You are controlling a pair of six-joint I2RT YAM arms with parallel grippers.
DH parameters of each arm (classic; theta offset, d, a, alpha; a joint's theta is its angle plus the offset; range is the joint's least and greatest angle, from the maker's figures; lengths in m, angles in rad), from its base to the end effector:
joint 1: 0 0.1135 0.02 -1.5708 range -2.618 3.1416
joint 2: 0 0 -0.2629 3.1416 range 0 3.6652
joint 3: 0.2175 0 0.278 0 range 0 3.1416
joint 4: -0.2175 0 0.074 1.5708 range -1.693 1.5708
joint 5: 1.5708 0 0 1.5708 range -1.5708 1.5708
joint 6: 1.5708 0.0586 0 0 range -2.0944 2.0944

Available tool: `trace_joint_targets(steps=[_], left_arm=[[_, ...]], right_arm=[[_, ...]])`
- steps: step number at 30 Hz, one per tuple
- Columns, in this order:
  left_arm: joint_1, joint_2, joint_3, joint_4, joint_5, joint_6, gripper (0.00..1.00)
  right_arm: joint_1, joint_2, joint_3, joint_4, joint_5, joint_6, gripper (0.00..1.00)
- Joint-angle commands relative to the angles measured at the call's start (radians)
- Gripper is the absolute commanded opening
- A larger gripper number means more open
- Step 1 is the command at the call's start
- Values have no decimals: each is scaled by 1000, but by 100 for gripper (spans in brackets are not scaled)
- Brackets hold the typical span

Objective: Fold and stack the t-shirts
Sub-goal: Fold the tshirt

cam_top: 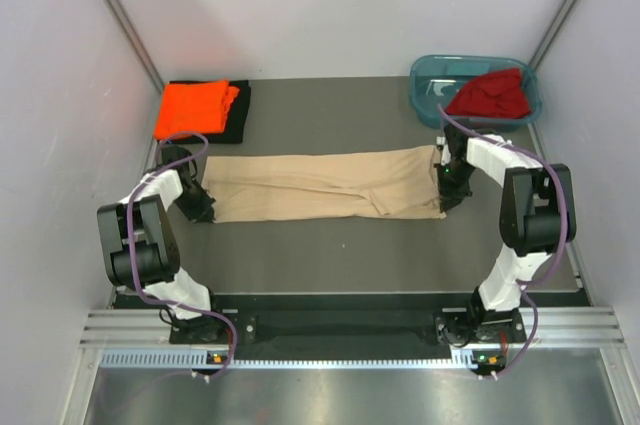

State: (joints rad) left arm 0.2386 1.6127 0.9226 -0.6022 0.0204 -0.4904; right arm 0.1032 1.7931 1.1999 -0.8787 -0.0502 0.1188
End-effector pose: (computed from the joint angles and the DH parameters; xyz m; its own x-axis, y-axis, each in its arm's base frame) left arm 0.3064 0.0733 0.1221 -0.7154 -0.6586 -0.2333 -0.6436 0.7511 -0.1468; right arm 0.3475 0.0389 0.1360 -0.9956 0.0159 -0.0921 0.0103 0.9981 0.0613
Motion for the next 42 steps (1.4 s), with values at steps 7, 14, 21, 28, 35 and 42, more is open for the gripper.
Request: trace_joint_targets(steps=[7, 14, 21, 28, 35, 42], left_arm=[[21, -11, -19, -39, -85, 39, 0], [21, -10, -25, -36, -77, 44, 0], [21, -20, -28, -41, -65, 47, 0], [22, -27, -47, -34, -48, 44, 0], [21, -34, -47, -36, -46, 35, 0], [19, -30, -45, -33, -43, 30, 0]], right_arm=[[-62, -61, 3, -45, -124, 45, 10], [-186, -143, -60, -28, -249, 73, 26], [-286, -138, -108, 30, -379, 105, 34], [-300, -93, -180, 178, -448, 212, 29], [-322, -51, -178, 218, -425, 234, 33], [-349, -43, -175, 227, -408, 223, 33]])
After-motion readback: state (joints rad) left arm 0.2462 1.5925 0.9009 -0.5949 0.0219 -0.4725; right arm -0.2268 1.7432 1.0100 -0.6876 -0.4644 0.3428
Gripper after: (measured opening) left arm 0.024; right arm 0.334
